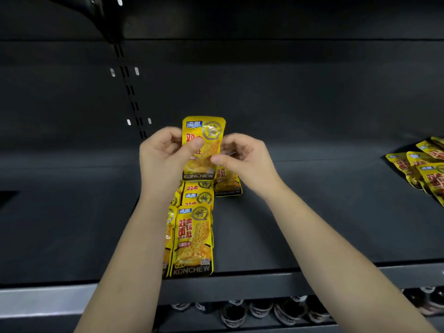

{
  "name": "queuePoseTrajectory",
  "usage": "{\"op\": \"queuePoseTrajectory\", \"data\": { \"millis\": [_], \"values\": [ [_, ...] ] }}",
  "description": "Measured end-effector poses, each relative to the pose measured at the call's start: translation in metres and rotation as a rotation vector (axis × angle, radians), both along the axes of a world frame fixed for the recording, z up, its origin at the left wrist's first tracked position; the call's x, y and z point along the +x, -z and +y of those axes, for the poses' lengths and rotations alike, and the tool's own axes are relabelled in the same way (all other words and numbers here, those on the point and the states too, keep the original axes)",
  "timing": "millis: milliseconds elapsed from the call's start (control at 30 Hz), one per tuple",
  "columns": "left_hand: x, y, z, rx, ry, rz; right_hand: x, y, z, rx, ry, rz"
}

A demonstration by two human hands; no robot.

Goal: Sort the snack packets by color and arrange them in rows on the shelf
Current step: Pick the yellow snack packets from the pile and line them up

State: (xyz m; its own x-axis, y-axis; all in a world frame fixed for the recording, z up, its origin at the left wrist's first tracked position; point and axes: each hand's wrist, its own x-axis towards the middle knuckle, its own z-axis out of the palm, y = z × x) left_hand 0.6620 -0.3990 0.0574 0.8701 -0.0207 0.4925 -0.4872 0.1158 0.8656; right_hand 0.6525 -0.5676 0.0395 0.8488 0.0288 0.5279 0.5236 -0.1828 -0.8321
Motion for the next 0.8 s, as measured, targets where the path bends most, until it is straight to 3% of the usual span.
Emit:
{"op": "queuePoseTrajectory", "data": {
  "millis": [200,367,433,567,667,800],
  "values": [
    [0.002,0.006,-0.003,0.037,0.219,0.218,-0.002,0.000,0.003,0.003,0.031,0.005],
    [0.004,0.009,-0.004,0.124,0.200,0.192,0.000,-0.002,-0.003,0.029,0.020,0.135],
    [0.007,0.012,-0.002,0.289,0.049,0.099,0.001,-0.002,-0.009,0.064,0.042,0.217],
    [0.015,0.022,0.003,0.804,-0.328,-0.168,0.002,0.001,-0.022,0.061,0.118,0.435],
    [0.019,0.027,0.003,1.047,-0.368,-0.174,0.004,0.006,-0.026,-0.044,0.210,0.579],
    [0.019,0.030,0.000,1.215,-0.408,-0.186,0.008,0.013,-0.024,-0.136,0.214,0.660]
  ]
}}
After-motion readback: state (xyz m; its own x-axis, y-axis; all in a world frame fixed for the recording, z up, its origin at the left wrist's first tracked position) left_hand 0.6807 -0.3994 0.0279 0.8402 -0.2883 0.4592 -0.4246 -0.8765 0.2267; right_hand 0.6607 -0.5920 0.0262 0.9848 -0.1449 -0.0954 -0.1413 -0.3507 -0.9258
